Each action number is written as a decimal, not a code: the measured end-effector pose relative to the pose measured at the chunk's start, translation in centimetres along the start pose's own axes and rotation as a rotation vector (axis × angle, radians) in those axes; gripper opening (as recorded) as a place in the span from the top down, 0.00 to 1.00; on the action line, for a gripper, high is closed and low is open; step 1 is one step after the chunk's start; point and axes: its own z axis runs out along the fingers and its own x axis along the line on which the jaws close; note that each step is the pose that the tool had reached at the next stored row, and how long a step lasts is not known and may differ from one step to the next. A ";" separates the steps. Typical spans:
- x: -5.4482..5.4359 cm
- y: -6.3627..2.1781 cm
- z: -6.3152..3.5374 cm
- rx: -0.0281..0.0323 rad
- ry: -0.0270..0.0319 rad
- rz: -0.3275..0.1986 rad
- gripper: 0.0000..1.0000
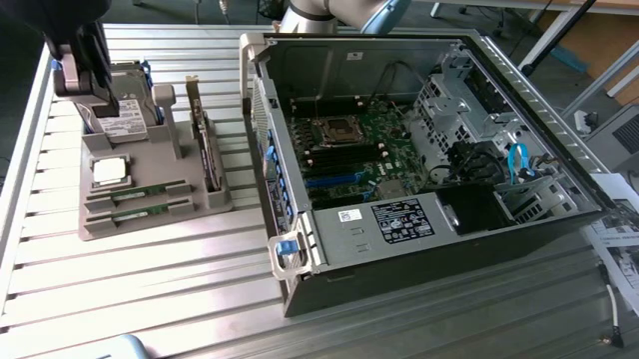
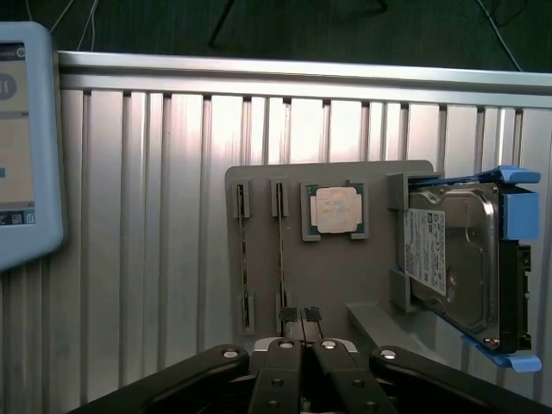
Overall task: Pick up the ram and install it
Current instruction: 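Pick up the ram and move it above insertion slot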
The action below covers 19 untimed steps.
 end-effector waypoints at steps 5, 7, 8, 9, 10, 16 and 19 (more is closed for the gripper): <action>0.0 -0.01 0.86 0.0001 -0.0001 0.000 0.90; 0.0 -0.01 1.25 0.0002 -0.0001 0.000 0.90; 0.0 -0.01 1.43 0.0001 0.0000 0.000 0.90; 0.0 -0.01 1.60 0.0000 0.0000 0.000 0.90; 0.0 -0.01 1.77 0.0000 0.0000 0.000 0.90; 0.1 -0.01 2.87 0.0000 0.0000 0.000 0.90; 0.1 -0.02 3.40 0.0001 0.0000 0.000 0.90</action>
